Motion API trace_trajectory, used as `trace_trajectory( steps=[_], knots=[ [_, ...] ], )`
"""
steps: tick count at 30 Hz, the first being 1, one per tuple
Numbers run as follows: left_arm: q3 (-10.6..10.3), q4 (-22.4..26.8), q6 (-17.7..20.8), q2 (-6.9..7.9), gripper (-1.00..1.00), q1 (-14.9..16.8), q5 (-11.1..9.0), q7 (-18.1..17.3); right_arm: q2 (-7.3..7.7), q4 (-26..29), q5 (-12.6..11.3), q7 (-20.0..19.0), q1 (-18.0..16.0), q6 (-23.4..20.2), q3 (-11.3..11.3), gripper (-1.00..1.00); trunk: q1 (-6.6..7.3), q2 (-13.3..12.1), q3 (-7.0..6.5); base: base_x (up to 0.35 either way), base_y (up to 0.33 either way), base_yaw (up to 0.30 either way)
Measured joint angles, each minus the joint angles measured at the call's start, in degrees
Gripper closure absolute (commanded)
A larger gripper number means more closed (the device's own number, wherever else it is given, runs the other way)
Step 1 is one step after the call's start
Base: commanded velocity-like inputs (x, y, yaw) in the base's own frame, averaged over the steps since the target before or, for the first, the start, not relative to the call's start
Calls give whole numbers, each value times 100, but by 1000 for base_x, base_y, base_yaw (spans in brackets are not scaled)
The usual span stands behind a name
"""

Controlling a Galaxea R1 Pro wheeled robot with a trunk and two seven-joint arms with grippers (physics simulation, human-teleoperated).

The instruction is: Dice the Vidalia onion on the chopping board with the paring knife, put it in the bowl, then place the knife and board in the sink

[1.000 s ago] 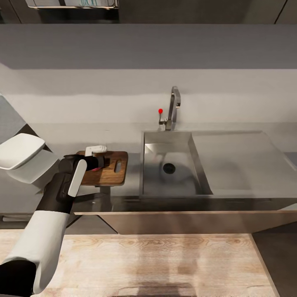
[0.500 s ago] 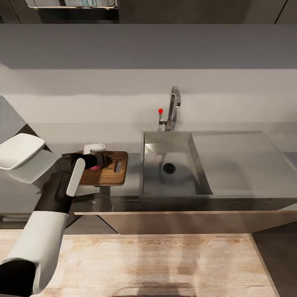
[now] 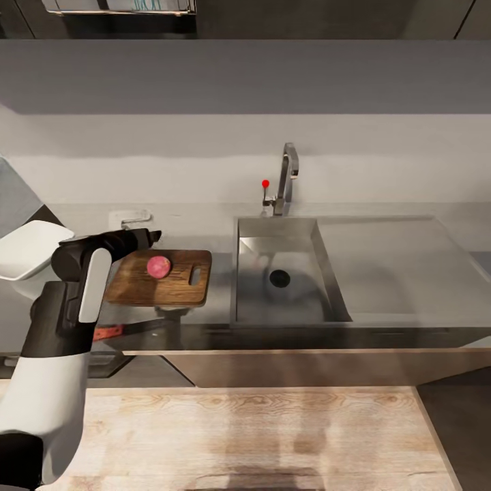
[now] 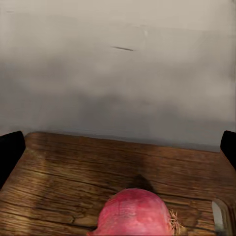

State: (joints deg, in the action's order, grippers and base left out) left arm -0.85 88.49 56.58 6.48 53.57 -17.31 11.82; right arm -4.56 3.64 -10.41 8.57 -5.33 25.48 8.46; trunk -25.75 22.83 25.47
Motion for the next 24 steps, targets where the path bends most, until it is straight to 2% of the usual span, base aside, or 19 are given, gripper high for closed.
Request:
trace_trajectory(
  steps=[5,24],
  knots=[
    [12,9,1,6,-100,0,-2,1,0,0,0,0,0,0,0,-100,-3,-1,0,-207,0,0],
    [13,-195,20,-60,-100,0,-13,2,8,0,9,0,0,4,-1,-100,-4,0,0,-331,0,0]
  ],
)
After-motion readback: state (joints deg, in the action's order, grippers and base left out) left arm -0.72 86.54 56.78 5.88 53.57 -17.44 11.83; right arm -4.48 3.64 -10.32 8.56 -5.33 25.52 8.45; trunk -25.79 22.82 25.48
